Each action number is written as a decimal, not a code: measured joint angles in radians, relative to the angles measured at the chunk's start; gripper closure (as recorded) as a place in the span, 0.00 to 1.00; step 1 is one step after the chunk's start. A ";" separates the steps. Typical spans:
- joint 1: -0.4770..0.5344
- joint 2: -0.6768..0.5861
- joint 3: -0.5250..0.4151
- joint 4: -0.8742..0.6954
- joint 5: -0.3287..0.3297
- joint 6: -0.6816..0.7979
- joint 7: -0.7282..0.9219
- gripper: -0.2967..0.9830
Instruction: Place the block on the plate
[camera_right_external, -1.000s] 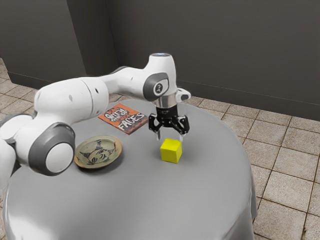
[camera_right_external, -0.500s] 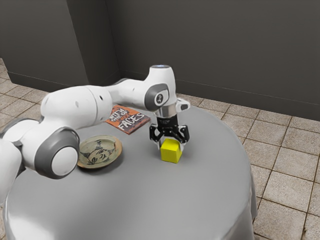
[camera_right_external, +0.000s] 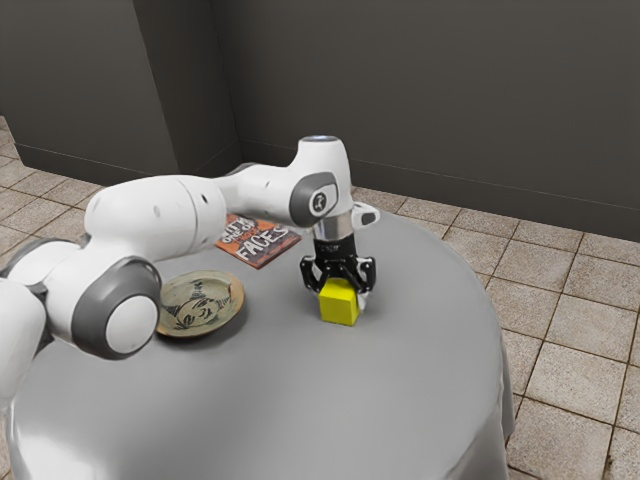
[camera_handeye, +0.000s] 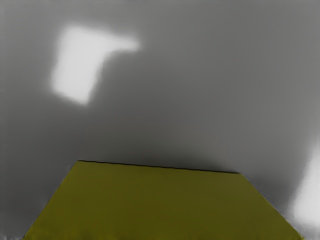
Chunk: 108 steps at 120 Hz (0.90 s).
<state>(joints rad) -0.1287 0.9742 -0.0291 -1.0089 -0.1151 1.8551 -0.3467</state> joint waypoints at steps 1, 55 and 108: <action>0.000 -0.002 0.000 -0.001 0.000 0.000 0.000 0.41; -0.003 -0.221 0.005 -0.113 0.010 -0.004 -0.008 0.45; 0.065 -0.450 0.088 -0.341 0.021 -0.011 -0.009 0.48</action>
<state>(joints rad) -0.0640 0.5237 0.0589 -1.3498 -0.0946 1.8443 -0.3555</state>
